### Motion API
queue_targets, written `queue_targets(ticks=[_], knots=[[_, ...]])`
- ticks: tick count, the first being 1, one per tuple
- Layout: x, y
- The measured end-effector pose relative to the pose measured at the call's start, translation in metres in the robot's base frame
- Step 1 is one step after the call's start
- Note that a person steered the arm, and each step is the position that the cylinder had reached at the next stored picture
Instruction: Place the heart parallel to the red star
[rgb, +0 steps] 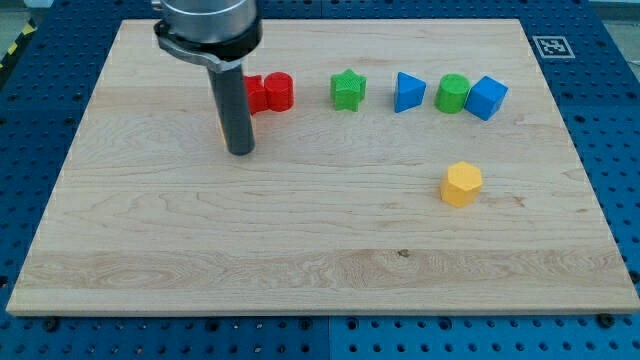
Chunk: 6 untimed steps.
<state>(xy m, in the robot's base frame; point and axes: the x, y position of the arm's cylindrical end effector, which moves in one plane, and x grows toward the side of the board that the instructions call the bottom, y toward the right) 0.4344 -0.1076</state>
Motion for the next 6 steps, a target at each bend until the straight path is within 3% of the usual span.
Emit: queue_targets(ticks=[2,4,6], knots=[[0.000,-0.022],[0.000,0.033],[-0.004,0.043]])
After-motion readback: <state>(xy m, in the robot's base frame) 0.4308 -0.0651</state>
